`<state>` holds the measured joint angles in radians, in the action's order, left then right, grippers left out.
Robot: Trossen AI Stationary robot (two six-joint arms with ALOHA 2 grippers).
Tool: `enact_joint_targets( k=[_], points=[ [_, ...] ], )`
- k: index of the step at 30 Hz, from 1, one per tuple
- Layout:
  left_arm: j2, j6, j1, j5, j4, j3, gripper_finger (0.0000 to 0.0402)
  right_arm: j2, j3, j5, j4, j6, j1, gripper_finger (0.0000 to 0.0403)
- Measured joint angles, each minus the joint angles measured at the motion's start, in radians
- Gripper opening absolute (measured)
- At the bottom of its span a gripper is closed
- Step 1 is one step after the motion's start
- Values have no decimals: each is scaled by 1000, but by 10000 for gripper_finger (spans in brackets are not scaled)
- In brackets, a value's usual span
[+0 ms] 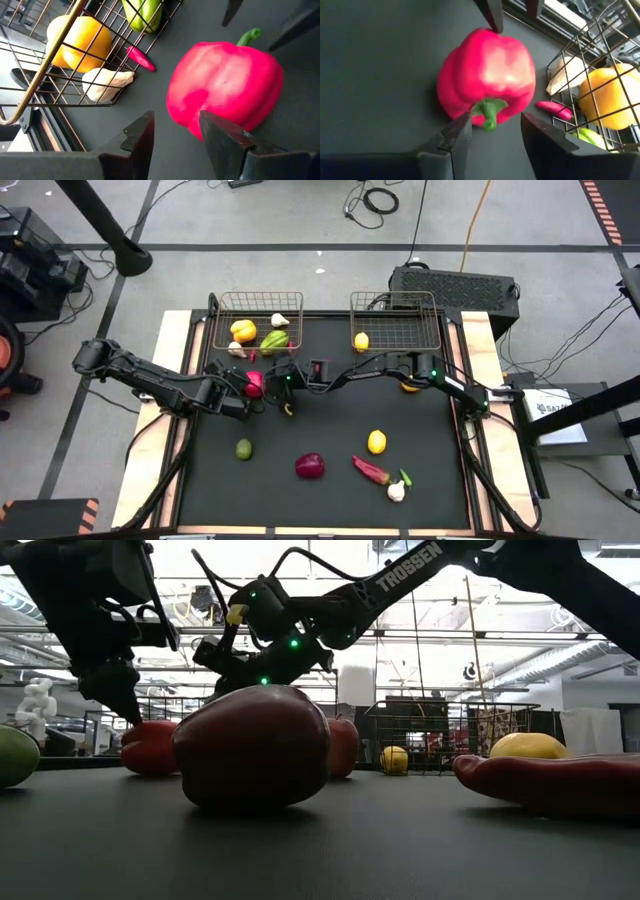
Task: Sort produce into baskets
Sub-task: Put the red bell pepper into the left wire basket
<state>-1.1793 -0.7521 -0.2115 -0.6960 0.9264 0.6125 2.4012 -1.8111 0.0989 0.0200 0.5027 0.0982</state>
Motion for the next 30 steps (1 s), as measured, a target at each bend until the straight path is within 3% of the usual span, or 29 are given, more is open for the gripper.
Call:
enact_joint_targets(
  k=[12, 25, 30],
  points=[
    [0, 1, 0, 0, -1, 0, 166, 23, 0, -23, 24, 16, 0, 130],
    [0, 1, 0, 0, -1, 0, 166, 28, 0, -26, 29, 34, 0, 12],
    [-1, 0, 0, 65, 32, 50, 166, 26, 0, -19, 11, 30, -4, 12]
  ],
)
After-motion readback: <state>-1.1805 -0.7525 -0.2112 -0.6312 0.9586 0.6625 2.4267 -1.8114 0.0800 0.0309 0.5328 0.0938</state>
